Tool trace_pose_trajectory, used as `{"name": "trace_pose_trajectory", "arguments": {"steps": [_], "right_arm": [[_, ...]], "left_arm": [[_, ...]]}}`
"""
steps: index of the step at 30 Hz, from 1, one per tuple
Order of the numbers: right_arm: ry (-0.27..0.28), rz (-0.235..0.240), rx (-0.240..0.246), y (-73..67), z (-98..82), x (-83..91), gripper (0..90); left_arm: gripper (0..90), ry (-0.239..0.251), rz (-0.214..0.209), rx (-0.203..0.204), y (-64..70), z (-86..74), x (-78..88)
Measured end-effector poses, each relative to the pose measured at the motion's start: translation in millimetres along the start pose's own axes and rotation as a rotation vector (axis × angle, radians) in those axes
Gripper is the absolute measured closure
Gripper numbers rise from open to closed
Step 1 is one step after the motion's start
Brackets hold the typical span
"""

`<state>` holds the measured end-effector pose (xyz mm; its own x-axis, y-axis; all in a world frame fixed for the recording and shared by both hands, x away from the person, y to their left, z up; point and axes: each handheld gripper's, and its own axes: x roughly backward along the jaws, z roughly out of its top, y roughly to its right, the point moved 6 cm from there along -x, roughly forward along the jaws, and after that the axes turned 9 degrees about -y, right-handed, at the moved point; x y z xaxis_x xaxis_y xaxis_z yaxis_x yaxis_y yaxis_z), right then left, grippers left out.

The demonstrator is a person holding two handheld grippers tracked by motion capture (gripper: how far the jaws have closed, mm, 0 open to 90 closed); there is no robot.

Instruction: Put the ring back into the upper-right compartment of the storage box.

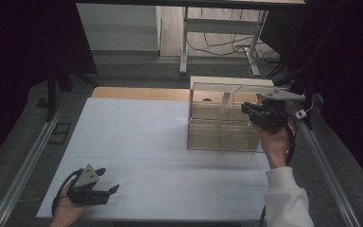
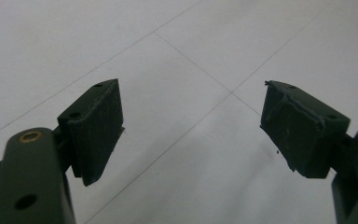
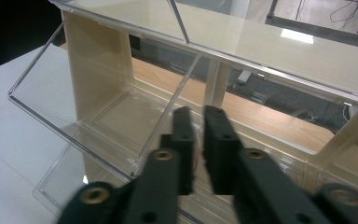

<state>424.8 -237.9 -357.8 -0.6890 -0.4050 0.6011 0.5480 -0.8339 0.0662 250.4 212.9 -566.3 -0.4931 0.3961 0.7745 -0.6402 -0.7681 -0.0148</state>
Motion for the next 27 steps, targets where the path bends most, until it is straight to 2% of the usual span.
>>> {"name": "trace_pose_trajectory", "arguments": {"steps": [1, 3, 4, 6, 18, 27], "right_arm": [[-0.002, -0.003, 0.004, -0.2, -0.6, -0.1, 67.0], [0.0, -0.01, 0.005, -0.8, -2.3, 0.2, 62.6], [0.009, 0.0, -0.003, -1.6, -3.8, 0.8, 59.2], [0.016, 0.01, -0.005, -2.7, -5.3, 1.2, 57.1], [0.054, 0.061, 0.032, -16.2, -12.4, 5.7, 50.8], [0.07, 0.093, 0.083, -34.0, -22.3, 12.1, 48.8]], "left_arm": [[20.9, 0.0, -0.001, 0.0, 0.0, -0.1, 0.0], [20.9, -0.001, 0.0, 0.0, -0.1, -0.1, -0.2], [20.9, -0.001, -0.001, 0.0, 0.0, 0.0, -0.2], [20.9, -0.001, 0.0, 0.0, 0.2, 0.0, -0.3], [20.8, 0.0, 0.002, 0.0, 0.0, 0.0, -0.1], [20.8, 0.006, -0.006, 0.001, 0.4, 2.1, -1.3]]}}
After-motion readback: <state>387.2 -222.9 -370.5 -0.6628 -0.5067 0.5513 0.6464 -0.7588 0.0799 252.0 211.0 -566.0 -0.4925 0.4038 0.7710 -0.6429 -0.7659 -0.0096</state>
